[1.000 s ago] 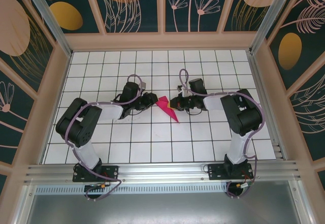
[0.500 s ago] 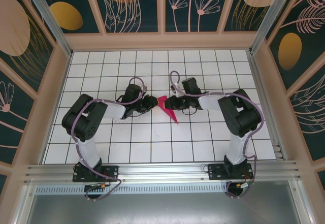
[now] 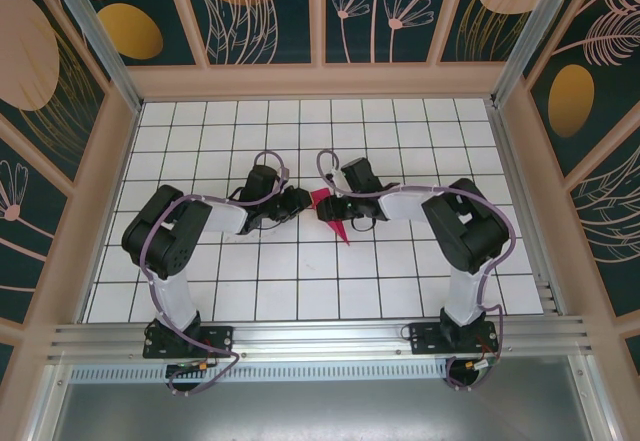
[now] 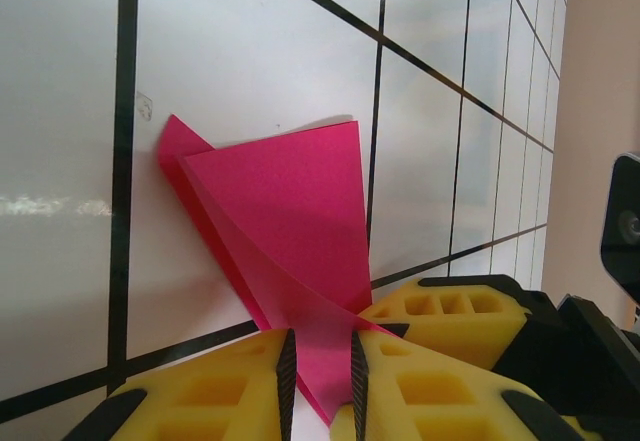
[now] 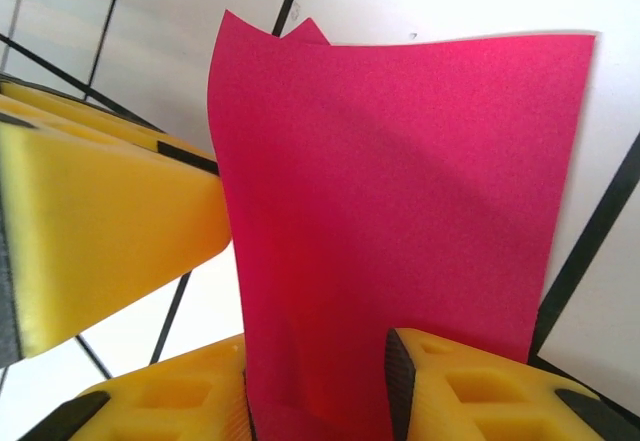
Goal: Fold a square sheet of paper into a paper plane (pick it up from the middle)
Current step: Fold the wing for the fifth time at the center of the table.
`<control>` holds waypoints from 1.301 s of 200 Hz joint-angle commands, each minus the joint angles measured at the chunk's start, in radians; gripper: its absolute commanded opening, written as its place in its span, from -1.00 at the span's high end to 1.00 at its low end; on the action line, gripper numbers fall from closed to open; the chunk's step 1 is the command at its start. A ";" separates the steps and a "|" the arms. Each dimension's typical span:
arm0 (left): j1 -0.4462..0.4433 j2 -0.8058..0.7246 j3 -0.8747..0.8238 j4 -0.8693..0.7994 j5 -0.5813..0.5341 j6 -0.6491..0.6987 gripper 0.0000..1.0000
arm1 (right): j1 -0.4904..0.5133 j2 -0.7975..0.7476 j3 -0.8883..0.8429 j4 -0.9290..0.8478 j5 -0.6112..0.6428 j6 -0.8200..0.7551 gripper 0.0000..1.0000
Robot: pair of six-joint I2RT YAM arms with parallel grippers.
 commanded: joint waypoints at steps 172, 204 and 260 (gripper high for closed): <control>-0.006 -0.041 0.045 -0.044 -0.035 0.024 0.47 | 0.011 -0.027 -0.080 0.159 0.027 0.008 0.98; -0.005 -0.055 0.026 -0.032 -0.040 0.027 0.47 | -0.054 -0.063 -0.137 0.261 -0.148 0.082 1.00; -0.006 -0.053 -0.008 0.059 -0.004 0.013 0.44 | -0.146 -0.055 -0.244 0.546 -0.443 0.325 1.00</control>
